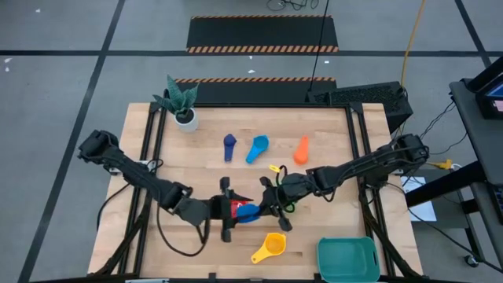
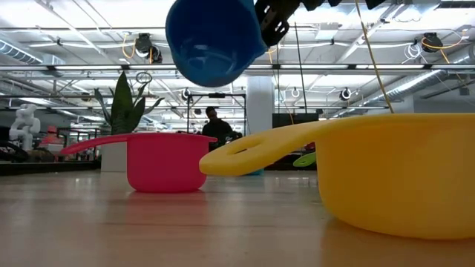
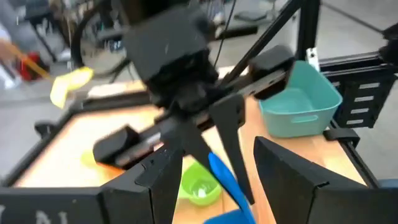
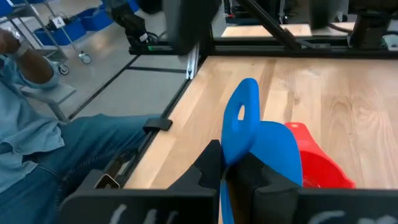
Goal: Nest measuring cups in basket
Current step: Stack the blue measuring cup on top of the red measuring cup
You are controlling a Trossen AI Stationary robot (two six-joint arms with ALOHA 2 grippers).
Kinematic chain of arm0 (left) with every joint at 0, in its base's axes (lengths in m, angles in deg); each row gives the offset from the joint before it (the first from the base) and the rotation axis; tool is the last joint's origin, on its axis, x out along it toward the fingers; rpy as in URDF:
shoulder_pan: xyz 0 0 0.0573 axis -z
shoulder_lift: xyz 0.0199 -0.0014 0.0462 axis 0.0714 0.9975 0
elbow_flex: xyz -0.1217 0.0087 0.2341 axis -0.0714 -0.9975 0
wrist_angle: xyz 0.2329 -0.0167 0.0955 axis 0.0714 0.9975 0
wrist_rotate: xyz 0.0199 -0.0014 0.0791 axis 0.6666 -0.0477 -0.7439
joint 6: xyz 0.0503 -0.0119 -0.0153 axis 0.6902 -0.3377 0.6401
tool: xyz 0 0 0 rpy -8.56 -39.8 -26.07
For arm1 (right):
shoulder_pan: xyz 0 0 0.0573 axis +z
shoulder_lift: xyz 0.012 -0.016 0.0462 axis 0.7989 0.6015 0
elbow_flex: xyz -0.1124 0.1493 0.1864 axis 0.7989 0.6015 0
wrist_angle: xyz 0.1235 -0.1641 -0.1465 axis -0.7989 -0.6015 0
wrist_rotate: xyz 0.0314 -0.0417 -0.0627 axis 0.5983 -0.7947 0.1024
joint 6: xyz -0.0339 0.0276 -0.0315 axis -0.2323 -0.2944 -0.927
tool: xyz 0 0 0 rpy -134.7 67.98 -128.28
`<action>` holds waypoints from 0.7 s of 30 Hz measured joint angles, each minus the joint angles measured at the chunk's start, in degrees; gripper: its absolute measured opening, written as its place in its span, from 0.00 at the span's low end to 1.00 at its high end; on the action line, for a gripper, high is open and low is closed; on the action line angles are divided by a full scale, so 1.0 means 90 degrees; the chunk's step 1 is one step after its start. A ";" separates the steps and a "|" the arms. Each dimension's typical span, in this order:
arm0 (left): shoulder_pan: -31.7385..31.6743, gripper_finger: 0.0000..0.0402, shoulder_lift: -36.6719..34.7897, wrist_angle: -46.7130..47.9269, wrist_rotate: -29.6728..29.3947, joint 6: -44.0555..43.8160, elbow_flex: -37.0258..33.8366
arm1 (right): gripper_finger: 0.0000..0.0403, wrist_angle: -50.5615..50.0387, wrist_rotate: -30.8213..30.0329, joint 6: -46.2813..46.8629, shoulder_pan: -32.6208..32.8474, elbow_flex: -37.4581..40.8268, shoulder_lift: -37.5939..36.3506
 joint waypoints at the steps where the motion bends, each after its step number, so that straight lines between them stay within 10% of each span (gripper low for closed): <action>1: -0.0020 0.50 0.0056 0.0140 -0.0002 -0.0164 0.0124 | 0.00 0.0022 -0.0001 -0.0001 0.0000 -0.0003 -0.0006; 21: -0.0608 0.38 0.0190 0.1268 0.0713 -0.1513 0.0397 | 0.00 -0.0010 -0.0687 -0.0005 -0.0024 -0.0002 0.0000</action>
